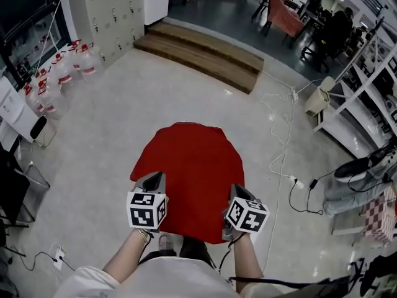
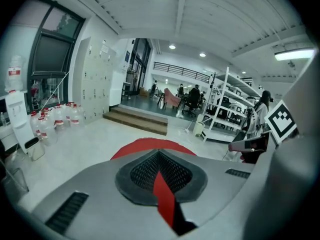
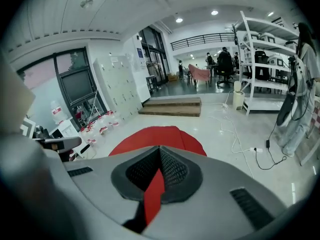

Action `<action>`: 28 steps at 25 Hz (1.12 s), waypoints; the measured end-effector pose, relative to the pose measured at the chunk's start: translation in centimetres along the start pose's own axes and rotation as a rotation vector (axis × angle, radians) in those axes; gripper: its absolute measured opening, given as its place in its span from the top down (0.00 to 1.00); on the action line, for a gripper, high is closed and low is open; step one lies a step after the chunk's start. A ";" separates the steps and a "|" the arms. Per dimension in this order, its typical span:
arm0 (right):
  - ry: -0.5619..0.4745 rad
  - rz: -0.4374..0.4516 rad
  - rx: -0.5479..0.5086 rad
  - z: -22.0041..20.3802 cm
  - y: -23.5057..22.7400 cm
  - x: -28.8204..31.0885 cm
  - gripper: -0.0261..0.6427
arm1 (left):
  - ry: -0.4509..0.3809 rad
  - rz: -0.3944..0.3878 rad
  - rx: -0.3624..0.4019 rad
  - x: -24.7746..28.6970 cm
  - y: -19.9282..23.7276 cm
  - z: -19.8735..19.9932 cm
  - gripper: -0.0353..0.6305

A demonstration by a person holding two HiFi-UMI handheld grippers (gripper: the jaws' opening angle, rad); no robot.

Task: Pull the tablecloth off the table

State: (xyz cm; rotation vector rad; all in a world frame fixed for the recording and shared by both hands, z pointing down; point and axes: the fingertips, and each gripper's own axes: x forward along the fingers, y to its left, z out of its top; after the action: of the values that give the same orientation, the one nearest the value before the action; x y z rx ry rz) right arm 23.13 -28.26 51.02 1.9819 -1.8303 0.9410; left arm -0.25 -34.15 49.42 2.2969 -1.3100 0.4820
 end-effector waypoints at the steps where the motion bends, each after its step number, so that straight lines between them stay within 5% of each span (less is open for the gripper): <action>1: 0.009 0.009 -0.003 0.1 0.2 0.3 0.92 | 0.010 0.004 -0.008 0.0 0.0 -0.2 0.92; 28: 0.096 0.047 -0.006 -1.4 -0.9 6.0 0.92 | 0.157 0.011 0.040 4.6 -0.7 -3.7 0.92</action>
State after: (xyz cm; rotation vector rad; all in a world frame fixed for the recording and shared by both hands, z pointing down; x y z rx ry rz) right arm 23.54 -31.89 56.01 1.8641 -1.8323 1.0246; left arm 2.31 -35.14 54.65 2.2351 -1.2480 0.6832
